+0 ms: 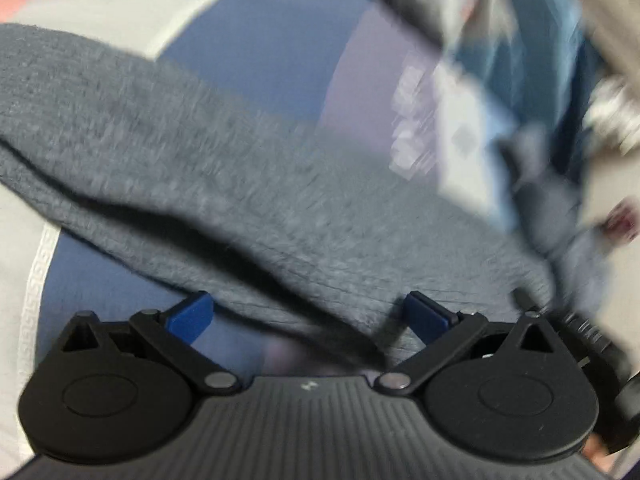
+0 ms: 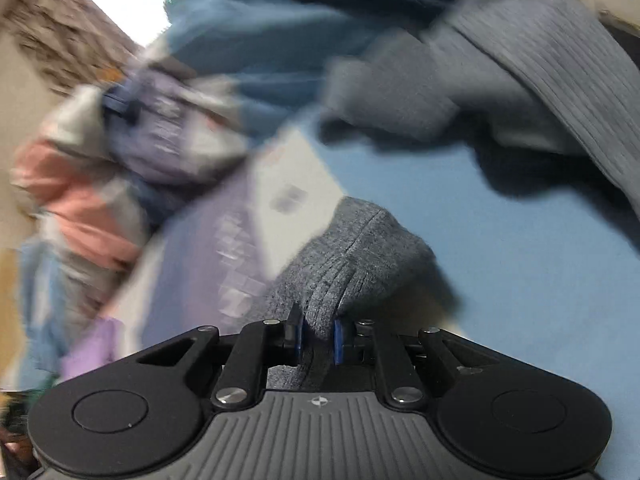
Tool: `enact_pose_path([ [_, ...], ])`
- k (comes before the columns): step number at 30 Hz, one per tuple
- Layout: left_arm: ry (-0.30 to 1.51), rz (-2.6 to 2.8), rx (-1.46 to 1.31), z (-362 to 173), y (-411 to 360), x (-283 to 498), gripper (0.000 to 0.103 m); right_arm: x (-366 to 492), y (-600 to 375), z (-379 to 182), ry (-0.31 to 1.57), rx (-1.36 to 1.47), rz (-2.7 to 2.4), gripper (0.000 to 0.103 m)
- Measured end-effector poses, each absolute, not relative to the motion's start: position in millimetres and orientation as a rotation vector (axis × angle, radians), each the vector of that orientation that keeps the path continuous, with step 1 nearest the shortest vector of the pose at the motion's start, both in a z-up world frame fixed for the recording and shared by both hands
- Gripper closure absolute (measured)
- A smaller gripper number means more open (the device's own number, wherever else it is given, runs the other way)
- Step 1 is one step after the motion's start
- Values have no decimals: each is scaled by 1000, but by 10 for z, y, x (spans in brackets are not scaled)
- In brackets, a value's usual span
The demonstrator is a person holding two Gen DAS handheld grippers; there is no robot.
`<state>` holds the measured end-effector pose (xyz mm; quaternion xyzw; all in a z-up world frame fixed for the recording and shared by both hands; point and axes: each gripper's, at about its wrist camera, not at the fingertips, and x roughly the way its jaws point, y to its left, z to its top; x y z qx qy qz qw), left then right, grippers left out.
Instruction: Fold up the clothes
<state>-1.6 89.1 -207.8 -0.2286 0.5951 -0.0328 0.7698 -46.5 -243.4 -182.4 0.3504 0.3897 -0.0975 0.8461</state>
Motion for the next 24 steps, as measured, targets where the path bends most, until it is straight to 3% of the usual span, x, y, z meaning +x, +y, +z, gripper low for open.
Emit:
enact_pose_path([
  [2, 1379, -27, -408, -2262, 750, -1, 0, -464, -2542, -2034, 887, 817, -258, 90],
  [6, 1348, -21, -390, -2233, 709, -48, 0, -498, -2546, -2057, 882, 812, -254, 87],
  [10, 1261, -25, -446, -2030, 845, -196, 0, -483, -2518, -2020, 913, 735, -233, 65],
  [13, 1130, -3, -447, -1772, 1070, -455, 0, -587, -2421, -1858, 915, 593, -209, 55],
  [20, 1041, 210, -436, -1595, 1991, -738, 0, -749, -1513, -1539, 859, 280, 101, 49],
  [24, 1021, 327, -543, -1575, 2591, -794, 0, -637, -704, -1551, 852, 181, 417, 52],
])
